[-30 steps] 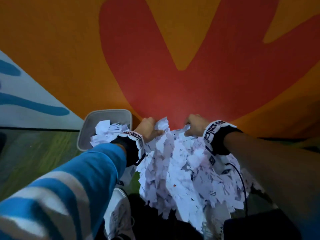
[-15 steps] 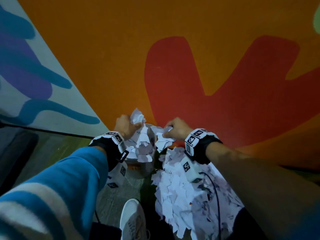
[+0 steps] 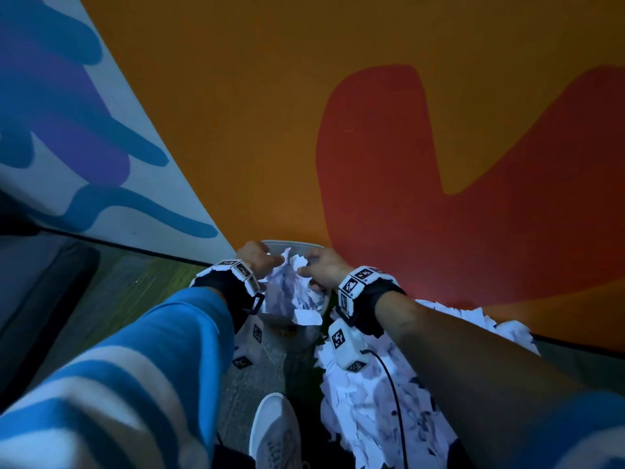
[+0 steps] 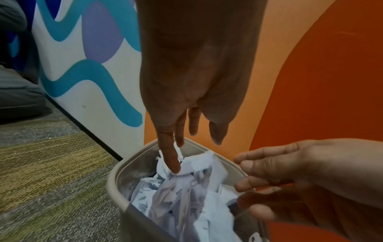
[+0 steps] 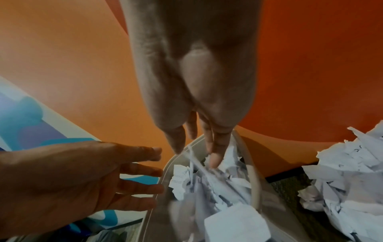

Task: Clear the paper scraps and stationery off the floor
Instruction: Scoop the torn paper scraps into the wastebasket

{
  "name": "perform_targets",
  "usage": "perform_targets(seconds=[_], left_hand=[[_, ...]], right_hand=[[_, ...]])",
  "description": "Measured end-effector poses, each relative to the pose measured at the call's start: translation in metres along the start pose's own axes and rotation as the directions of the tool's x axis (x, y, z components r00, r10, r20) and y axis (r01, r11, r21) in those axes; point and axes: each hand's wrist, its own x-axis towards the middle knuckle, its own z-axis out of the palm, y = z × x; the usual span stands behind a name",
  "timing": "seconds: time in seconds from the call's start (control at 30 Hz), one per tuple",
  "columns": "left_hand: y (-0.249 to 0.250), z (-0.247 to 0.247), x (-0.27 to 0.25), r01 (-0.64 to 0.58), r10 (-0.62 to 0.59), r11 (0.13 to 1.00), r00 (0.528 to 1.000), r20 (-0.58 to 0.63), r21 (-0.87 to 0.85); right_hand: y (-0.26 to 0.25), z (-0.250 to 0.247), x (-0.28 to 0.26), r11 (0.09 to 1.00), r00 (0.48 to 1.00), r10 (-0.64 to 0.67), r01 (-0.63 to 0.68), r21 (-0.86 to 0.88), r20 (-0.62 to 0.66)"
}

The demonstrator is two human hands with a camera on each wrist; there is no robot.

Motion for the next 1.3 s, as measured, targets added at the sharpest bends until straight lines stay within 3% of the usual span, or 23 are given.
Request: perform_targets(seconds=[0.13, 0.3, 0.63, 0.8, 1.0, 1.23, 1.3], left_hand=[[0.002, -0.001, -0.005, -0.023, 0.023, 1.000, 0.998, 0.056, 0.012], [0.019, 0.006, -0.023, -0.038, 0.046, 0.995, 0.996, 0.080, -0.092], [0.068, 0.051, -0.032, -0.192, 0.192, 0.981, 0.961, 0.198, -0.019], [0.099, 0.104, -0.037, -0.275, 0.256, 0.960, 0.935, 0.245, 0.047], [0.117, 0.187, -0.032, -0.370, 0.283, 0.915, 0.874, 0.394, 0.163], [0.110, 0.257, -0.025, -0.447, 0.284, 0.861, 0.818, 0.500, 0.241], [0.109, 0.271, -0.021, -0.467, 0.288, 0.844, 0.808, 0.514, 0.263]], right_hand=[[0.002, -0.007, -0.003, 1.000, 1.000, -0.006, 0.005, 0.012, 0.018], [0.003, -0.022, -0.012, 1.000, 0.999, -0.018, 0.018, 0.006, 0.026], [0.027, -0.083, -0.042, 1.000, 1.000, 0.022, -0.022, -0.010, -0.003], [0.066, -0.136, -0.058, 0.996, 0.997, 0.064, -0.066, -0.052, -0.033], [0.132, -0.188, -0.064, 0.989, 0.984, 0.149, -0.151, -0.005, -0.098], [0.213, -0.205, -0.045, 0.958, 0.954, 0.285, -0.280, 0.068, -0.094], [0.230, -0.203, -0.033, 0.949, 0.946, 0.315, -0.315, 0.014, -0.083]])
